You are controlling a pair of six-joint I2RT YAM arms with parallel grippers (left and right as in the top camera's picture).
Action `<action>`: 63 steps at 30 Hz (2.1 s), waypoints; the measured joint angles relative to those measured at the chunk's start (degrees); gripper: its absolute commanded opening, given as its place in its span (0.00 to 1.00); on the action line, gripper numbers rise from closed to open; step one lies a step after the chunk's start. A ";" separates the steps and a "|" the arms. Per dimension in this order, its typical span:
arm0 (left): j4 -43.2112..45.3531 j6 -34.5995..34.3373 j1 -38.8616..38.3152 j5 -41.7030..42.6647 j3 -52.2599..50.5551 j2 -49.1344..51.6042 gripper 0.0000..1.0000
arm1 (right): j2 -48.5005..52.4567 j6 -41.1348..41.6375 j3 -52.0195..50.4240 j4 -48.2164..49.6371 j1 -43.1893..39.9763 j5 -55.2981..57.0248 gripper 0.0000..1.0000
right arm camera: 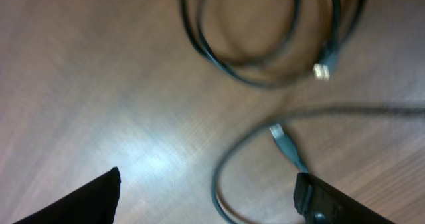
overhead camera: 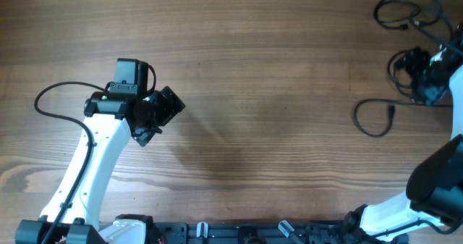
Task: Untangle cables
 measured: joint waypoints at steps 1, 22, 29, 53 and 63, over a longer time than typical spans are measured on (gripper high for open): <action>0.04 0.00 0.00 0.00 0.00 0.00 0.97 | 1.05 -0.39 2.14 -0.61 0.24 0.20 0.89; 2.62 -0.07 0.00 0.00 -0.55 0.04 0.98 | 24.94 -10.75 9.90 17.53 0.68 3.72 0.82; 2.80 -0.04 0.00 0.00 -0.55 0.07 0.98 | 26.34 -11.63 9.81 20.48 1.86 0.33 0.68; 2.80 -0.04 0.00 0.00 -0.55 0.07 0.98 | 20.81 -10.56 17.38 15.15 6.27 -4.52 1.00; 2.80 -0.04 0.00 0.00 -0.59 0.11 0.99 | 12.50 0.68 18.53 -9.84 -6.40 16.04 1.00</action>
